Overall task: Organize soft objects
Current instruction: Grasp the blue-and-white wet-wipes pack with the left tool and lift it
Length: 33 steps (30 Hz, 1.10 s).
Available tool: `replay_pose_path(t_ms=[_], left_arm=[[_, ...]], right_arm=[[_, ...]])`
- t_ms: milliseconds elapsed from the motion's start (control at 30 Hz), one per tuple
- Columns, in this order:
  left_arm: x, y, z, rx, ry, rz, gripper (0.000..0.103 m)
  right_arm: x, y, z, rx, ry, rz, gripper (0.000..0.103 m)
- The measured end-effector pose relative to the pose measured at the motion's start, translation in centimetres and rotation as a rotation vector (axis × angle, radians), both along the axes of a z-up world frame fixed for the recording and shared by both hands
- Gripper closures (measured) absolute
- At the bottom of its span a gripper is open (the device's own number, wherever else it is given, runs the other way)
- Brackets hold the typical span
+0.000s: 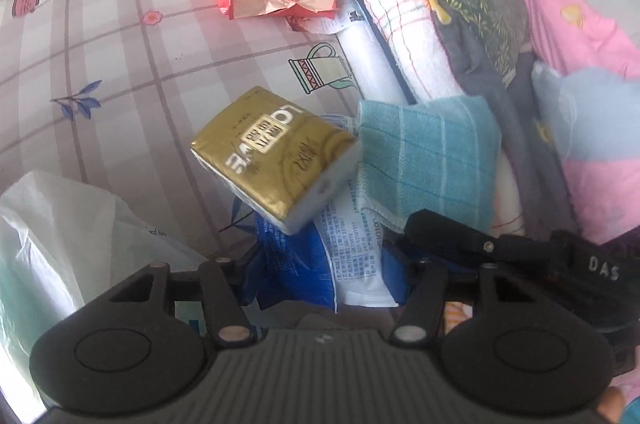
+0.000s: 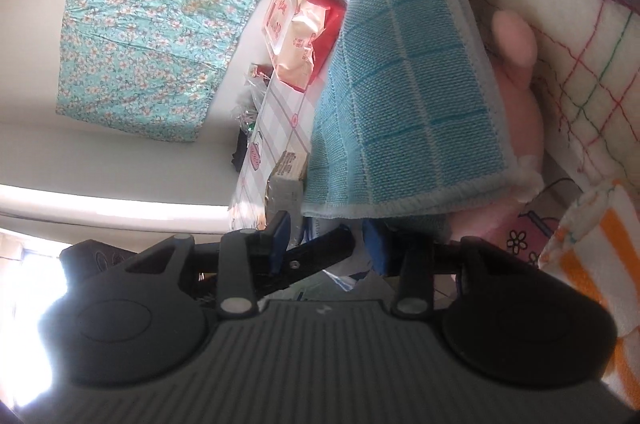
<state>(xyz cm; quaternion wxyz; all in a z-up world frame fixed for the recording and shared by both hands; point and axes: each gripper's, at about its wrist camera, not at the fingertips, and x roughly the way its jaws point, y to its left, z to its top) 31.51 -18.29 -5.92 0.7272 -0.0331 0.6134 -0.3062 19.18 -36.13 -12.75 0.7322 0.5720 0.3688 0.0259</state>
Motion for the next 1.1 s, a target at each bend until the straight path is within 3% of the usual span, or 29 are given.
replay_pose_path(t_ms=[200, 433, 667, 933, 1100], left_arm=[[-0.6, 2.2, 0.3, -0.141, 0.084, 0.050, 0.042], [-0.5, 2.5, -0.4, -0.099, 0.086, 0.046, 0.037], [-1.6, 2.6, 1.5, -0.057, -0.028, -0.015, 0.024], [-1.5, 3.2, 2.8, -0.024, -0.104, -0.015, 0.024], [-0.8, 3.9, 2.9, 0.039, -0.137, 0.015, 0.028]], right_arm=[[0.6, -0.6, -0.2, 0.056, -0.012, 0.004, 0.053], [2.4, 1.1, -1.2, 0.060, 0.015, 0.041, 0.051], [3.7, 1.8, -0.8, 0.058, -0.003, 0.049, 0.051], [5.9, 3.3, -0.1, 0.081, -0.034, 0.099, 0.051], [8.3, 4.6, -0.8, 0.124, -0.030, 0.132, 0.052]])
